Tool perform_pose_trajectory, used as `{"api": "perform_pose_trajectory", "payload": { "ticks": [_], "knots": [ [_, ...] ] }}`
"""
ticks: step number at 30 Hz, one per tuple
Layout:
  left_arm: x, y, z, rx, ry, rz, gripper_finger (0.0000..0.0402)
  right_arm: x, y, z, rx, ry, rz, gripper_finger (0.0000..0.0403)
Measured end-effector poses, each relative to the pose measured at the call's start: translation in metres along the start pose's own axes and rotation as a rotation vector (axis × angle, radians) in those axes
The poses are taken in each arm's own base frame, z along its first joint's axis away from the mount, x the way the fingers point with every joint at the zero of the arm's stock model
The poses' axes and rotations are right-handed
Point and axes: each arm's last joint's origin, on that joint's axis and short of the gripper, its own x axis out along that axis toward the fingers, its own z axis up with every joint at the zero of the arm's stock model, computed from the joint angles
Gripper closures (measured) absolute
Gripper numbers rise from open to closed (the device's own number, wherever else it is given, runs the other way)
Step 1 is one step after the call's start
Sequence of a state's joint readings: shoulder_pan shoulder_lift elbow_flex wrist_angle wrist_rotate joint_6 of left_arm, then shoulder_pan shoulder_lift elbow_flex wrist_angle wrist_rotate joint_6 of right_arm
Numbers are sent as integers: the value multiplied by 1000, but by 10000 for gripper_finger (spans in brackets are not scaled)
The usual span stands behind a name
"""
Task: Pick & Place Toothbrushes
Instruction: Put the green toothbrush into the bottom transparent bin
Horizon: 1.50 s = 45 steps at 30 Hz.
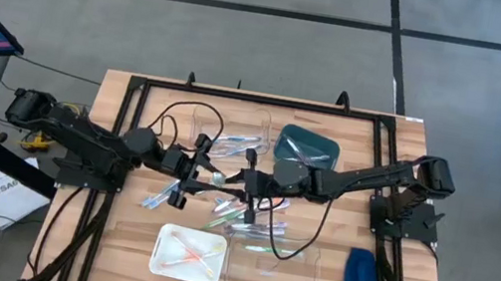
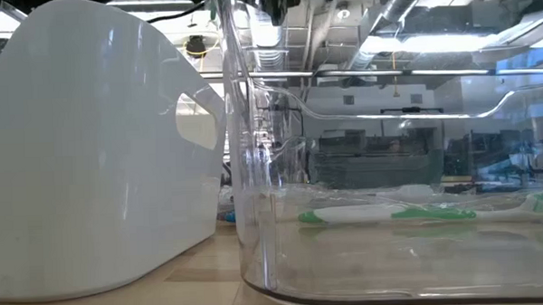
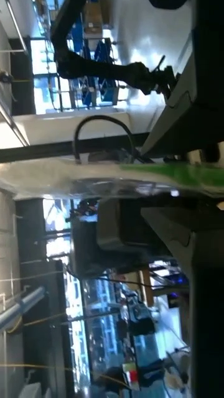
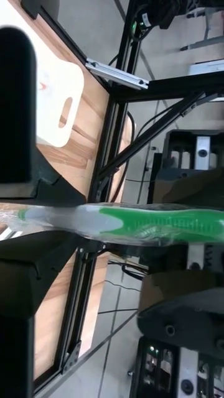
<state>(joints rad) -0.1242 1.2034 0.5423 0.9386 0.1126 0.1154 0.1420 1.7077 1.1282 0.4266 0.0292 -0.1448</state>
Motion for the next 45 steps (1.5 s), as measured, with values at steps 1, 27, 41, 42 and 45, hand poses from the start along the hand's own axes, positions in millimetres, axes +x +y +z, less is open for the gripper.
{"api": "perform_pose_trajectory", "payload": {
  "ticks": [1, 27, 41, 42, 45],
  "knots": [
    [0, 0, 0, 0, 1, 1, 264, 0, 0, 0, 1, -2, 0, 356],
    [-1, 1, -3, 14, 50, 61, 266, -45, -10, -8, 83, -234, -55, 356],
    [-1, 3, -4, 42, 60, 123, 266, -46, -7, -11, 73, -214, -44, 356],
    [-1, 3, -4, 42, 60, 123, 266, -45, -9, -11, 74, -207, -47, 356],
    [-1, 3, -5, 41, 74, 121, 266, -45, -11, -14, 74, -190, -54, 356]
  ]
}}
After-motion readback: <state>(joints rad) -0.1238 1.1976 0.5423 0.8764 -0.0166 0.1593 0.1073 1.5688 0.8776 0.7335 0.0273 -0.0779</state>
